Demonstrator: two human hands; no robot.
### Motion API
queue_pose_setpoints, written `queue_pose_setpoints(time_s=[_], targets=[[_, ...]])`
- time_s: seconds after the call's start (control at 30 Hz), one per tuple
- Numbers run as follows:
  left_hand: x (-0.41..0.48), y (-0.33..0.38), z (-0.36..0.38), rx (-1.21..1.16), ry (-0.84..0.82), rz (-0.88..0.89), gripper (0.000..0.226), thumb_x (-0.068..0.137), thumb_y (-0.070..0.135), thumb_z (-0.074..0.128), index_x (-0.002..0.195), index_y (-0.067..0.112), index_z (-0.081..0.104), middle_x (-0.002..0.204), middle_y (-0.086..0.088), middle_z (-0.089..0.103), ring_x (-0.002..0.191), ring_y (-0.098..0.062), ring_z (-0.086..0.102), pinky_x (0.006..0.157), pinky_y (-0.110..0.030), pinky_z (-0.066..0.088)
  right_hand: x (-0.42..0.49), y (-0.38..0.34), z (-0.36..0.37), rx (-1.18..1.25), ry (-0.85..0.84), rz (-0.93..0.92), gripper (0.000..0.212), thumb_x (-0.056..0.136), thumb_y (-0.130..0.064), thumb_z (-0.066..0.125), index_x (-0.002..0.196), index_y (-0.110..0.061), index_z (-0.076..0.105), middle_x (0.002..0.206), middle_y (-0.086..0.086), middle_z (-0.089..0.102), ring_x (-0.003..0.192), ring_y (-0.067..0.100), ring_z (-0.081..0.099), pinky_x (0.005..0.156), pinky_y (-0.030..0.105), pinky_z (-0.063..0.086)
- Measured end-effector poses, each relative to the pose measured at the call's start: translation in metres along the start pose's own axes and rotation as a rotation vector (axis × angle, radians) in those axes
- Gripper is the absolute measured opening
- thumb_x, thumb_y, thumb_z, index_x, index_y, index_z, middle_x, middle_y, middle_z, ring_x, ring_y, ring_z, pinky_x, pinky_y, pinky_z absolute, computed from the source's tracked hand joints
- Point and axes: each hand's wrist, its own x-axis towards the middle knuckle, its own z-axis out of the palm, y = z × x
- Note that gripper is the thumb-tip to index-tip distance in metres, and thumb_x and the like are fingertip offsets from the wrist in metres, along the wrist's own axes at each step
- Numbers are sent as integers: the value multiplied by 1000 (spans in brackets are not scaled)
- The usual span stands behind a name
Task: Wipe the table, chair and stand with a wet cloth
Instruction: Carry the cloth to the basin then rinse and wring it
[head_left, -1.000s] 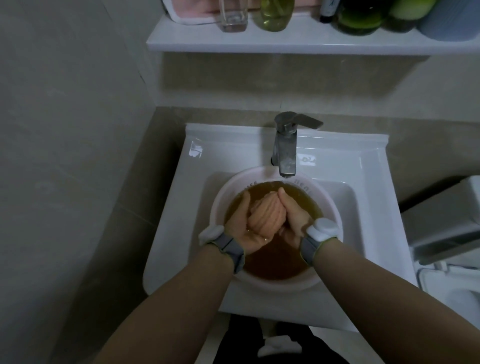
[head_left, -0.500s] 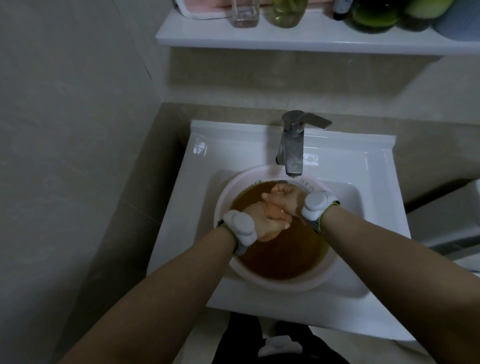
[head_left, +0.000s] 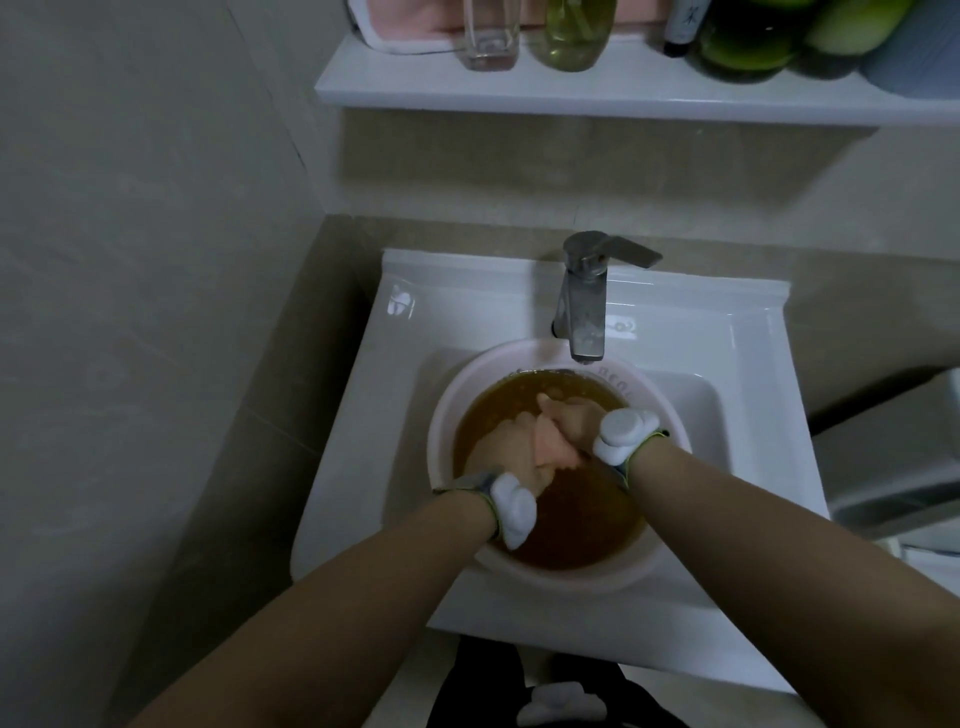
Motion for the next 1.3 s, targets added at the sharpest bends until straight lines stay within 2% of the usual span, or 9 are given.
queue_pose_setpoints(time_s=[0.13, 0.3, 0.53, 0.67, 0.8, 0.9, 1.03, 1.13, 1.3], targets=[[-3, -17, 2, -809, -205, -358, 42, 71, 39, 67, 104, 13, 66, 90, -9, 68, 82, -25, 65, 78, -37, 54, -26, 13, -6, 391, -163, -102, 46, 92, -52, 48, 124, -20, 56, 117, 6, 64, 111, 23, 59, 102, 46, 44], [-8, -12, -10, -1461, -594, -457, 34, 90, 35, 54, 116, 12, 58, 91, -9, 60, 59, -7, 56, 46, -15, 49, -42, 13, 1, 586, -152, -243, 31, 95, -26, 51, 125, -20, 55, 114, 5, 62, 102, 17, 61, 84, 29, 53], [-18, 9, -20, -1157, -557, -405, 11, 91, 28, 57, 94, 17, 55, 71, 1, 53, 53, -6, 47, 45, -14, 37, -39, -22, -5, 206, 96, -268, 23, 88, -16, 63, 68, -14, 51, 63, 1, 54, 56, 9, 50, 47, 10, 41], [-13, 11, -21, -517, -365, -190, 22, 88, 26, 60, 71, 26, 46, 64, 6, 46, 55, -9, 44, 52, -21, 36, -30, -27, 1, -121, 190, -168, 14, 93, -14, 53, 90, -6, 64, 93, 10, 61, 89, 22, 57, 70, 17, 40], [-11, 8, -8, 9, -90, -73, 34, 89, 34, 58, 114, 13, 52, 106, -8, 61, 100, -29, 60, 73, -30, 42, -34, -20, 1, -462, 100, -128, 32, 93, -14, 50, 124, -8, 54, 131, 12, 52, 122, 28, 49, 98, 32, 39], [-16, 6, -4, 21, -12, 2, 55, 88, 47, 51, 127, 11, 33, 106, -10, 61, 92, -31, 60, 69, -34, 45, -28, -12, 5, -673, 104, -219, 26, 94, -17, 48, 118, -9, 54, 126, 8, 55, 117, 24, 52, 94, 27, 41], [-19, -6, -3, -21, 21, -15, 45, 89, 48, 46, 119, 15, 39, 101, -7, 61, 85, -25, 58, 68, -32, 42, -26, -2, 12, -209, 174, -190, 29, 97, -39, 44, 102, -13, 58, 100, 7, 56, 94, 23, 53, 85, 30, 39], [-15, -15, -11, -147, 6, -53, 35, 90, 44, 48, 110, 15, 50, 99, -4, 62, 89, -24, 60, 74, -29, 45, -42, 7, 10, -190, 117, -430, 29, 97, -34, 46, 119, -18, 54, 120, 5, 54, 112, 19, 51, 95, 22, 33], [-18, -11, -37, -591, -188, -160, 26, 96, 35, 47, 71, 26, 47, 63, 3, 50, 50, -10, 47, 37, -15, 39, -57, 21, -8, -656, 180, -846, 83, 71, -6, 61, 147, -16, 28, 152, 8, 29, 139, 21, 25, 111, 10, 1]])
